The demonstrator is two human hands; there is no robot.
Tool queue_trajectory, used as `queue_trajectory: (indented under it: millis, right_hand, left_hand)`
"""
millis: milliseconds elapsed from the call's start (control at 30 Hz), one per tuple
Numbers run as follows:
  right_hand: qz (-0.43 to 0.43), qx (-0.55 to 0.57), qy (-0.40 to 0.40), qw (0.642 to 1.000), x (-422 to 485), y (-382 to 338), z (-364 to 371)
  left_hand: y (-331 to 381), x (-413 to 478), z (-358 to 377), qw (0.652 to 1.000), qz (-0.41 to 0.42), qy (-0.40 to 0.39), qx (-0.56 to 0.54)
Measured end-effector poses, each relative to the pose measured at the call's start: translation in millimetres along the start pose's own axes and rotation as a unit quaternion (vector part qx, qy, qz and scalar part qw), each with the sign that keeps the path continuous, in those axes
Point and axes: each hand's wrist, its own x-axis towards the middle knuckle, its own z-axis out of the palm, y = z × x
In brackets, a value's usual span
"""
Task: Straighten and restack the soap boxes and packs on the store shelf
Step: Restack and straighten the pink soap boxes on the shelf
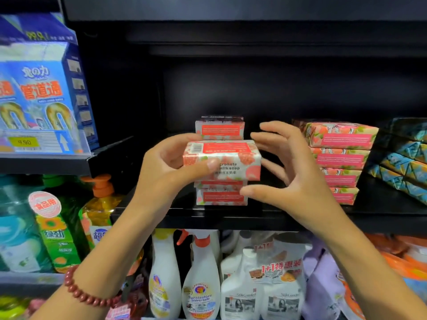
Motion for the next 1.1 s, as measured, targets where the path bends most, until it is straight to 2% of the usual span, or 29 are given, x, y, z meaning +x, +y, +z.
queue_trajectory:
  millis: [100,200,300,400,500,600,700,933,1100]
  right_hand:
    - [0.070,0.029,-0.006,0.997,5.5,-0.8,-4.3]
    - [0.129,0.111,-0.027,0.985,10.8,3.6,-6.5]
    - [0.143,0.146,-0.044,0.978,13.3,8.0,-8.4]
    - [0.125,0.161,0.007,0.979,14.9,12.6,-7.0]
    - [0.067,0.103,0.064,0.990,13.0,16.7,-1.7]
    - [0.013,0.072,0.068,0.995,9.4,16.8,6.3]
    - [-0.028,0.052,0.063,0.996,10.1,14.0,12.7]
    - [-0.047,-0.017,0.060,0.997,15.9,9.7,36.3]
    - [-0.044,-0.159,0.085,0.983,13.7,9.6,51.0]
  left_hand:
    - [-4.1,-1.7,3.9,0.999,0.032,0.015,0.032]
    - [-6.5,-4.3,9.4,0.995,0.089,-0.005,0.041]
    - [-7.8,-5.5,12.5,0.988,0.134,-0.033,0.077]
    - [-6.1,-4.1,12.7,0.986,0.126,-0.046,0.100]
    - [-3.1,-3.2,8.7,0.991,0.089,-0.039,0.087]
    - [0.6,-1.3,4.0,0.997,0.003,-0.010,0.071]
    - [0.7,3.6,-2.6,0.992,-0.058,-0.051,0.099]
    - [2.1,2.3,-32.4,0.993,-0.035,-0.050,0.099]
    - [-3.5,-5.4,-65.5,0.996,-0.014,0.000,0.092]
